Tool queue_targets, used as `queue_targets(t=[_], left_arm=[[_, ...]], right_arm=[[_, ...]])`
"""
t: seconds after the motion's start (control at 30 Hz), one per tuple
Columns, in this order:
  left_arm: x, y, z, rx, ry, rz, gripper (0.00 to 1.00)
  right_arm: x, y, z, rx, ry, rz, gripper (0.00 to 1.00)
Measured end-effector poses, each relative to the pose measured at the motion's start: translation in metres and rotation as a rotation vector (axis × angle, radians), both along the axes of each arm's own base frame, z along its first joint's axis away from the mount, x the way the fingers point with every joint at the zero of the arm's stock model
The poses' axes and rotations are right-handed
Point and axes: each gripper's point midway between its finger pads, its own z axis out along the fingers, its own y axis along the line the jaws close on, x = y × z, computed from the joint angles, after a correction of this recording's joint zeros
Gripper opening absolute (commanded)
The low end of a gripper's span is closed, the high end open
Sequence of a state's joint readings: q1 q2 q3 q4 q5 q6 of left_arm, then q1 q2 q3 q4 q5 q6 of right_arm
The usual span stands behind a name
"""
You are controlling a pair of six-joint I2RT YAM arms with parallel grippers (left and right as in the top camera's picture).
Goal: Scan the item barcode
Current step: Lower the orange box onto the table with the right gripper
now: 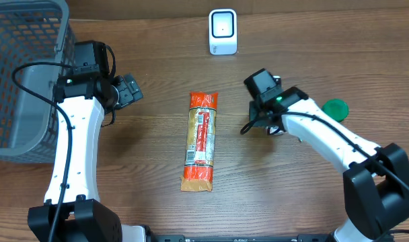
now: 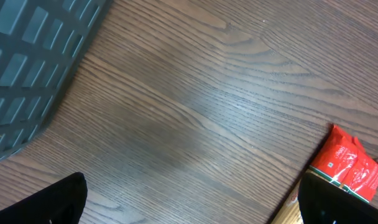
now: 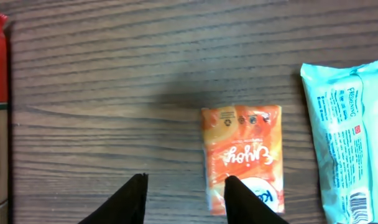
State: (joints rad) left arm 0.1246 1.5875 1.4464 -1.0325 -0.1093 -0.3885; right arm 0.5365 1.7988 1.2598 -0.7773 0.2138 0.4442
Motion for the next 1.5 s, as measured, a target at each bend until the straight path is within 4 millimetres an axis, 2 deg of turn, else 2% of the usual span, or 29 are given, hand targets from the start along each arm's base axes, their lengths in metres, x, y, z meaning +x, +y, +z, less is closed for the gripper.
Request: queue_targets(t=[0.23, 0.63, 0.9, 1.0, 1.1, 1.17, 1.4, 1.5], left_arm=[[0.0, 0.0, 0.0, 0.0, 0.0, 0.0, 1.0], [0.0, 0.0, 0.0, 0.0, 0.0, 0.0, 1.0], [0.0, 0.0, 0.0, 0.0, 0.0, 0.0, 1.0], [0.0, 0.0, 0.0, 0.0, 0.0, 0.0, 1.0], [0.0, 0.0, 0.0, 0.0, 0.0, 0.0, 1.0], [0.0, 0.0, 0.0, 0.0, 0.0, 0.0, 1.0], [0.0, 0.0, 0.0, 0.0, 0.0, 0.0, 1.0], [0.0, 0.0, 0.0, 0.0, 0.0, 0.0, 1.0]], right_arm=[[0.001, -0.006, -0.011, -0.083, -0.048, -0.001, 0.37], [-0.004, -0.016, -0.037, -0.154, -0.008, -0.007, 0.33], [-0.006, -0.018, -0.047, -0.17, 0.014, -0.005, 0.31], [-0.007, -0.019, -0.052, -0.182, 0.024, -0.001, 0.23], [-0.006, -0.02, -0.052, -0.191, 0.022, 0.002, 0.07], [-0.006, -0.021, -0.052, -0.192, 0.02, -0.002, 0.04], [-0.013, -0.024, -0.047, -0.192, 0.058, -0.006, 0.04], [-0.013, -0.022, -0.034, -0.124, 0.059, -0.012, 0.04]])
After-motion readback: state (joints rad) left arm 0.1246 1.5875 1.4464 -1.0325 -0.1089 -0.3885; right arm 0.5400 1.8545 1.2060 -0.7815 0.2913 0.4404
